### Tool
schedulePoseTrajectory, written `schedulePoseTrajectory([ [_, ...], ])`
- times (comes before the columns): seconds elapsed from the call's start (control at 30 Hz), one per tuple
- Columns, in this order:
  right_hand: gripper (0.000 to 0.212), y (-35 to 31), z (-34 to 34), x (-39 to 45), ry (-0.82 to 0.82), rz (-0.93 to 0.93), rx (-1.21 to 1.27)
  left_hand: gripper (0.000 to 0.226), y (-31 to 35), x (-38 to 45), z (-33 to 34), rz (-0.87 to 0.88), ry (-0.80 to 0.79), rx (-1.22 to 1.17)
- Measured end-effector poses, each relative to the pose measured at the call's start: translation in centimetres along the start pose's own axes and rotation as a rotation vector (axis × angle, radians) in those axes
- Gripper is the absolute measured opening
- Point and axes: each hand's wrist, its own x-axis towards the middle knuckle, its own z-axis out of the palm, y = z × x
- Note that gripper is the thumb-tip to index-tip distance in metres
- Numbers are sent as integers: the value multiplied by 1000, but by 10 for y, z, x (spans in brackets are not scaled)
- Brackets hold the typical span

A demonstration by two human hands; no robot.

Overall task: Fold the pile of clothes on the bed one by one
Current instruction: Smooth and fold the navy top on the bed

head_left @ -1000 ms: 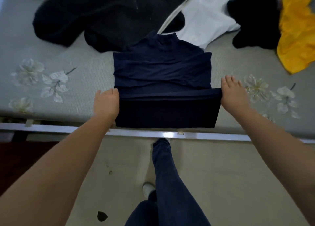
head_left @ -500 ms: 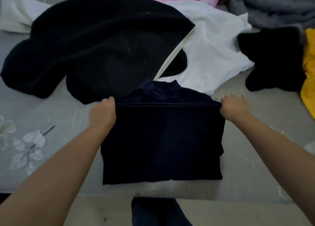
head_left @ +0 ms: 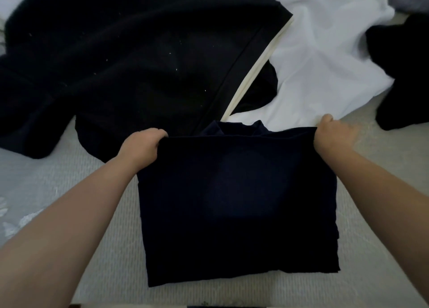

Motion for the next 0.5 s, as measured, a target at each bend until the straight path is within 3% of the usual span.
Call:
schedulePoseTrajectory([
  [0.1, 49, 1, 13, 4, 29, 61, 62, 32, -8, 5, 0, -82, 80, -143],
  [0.2, 65, -2, 24, -14, 115, 28, 217, 32, -5, -7, 7, -208, 275, -394],
  [0.3, 60, -10, 39, -54, 229, -93, 344, 51, 12, -42, 25, -349, 390, -669],
  [0.37, 53, -17, 50, -87, 243, -227, 377, 68, 23, -65, 42, -425, 340, -634],
  [0.4, 52, -20, 56, -102, 238, -295, 378, 65, 24, -72, 50, -446, 333, -577],
  [0.5, 49, -27, 73, -131, 181, -416, 335, 19, 24, -71, 60, -447, 473, -490],
])
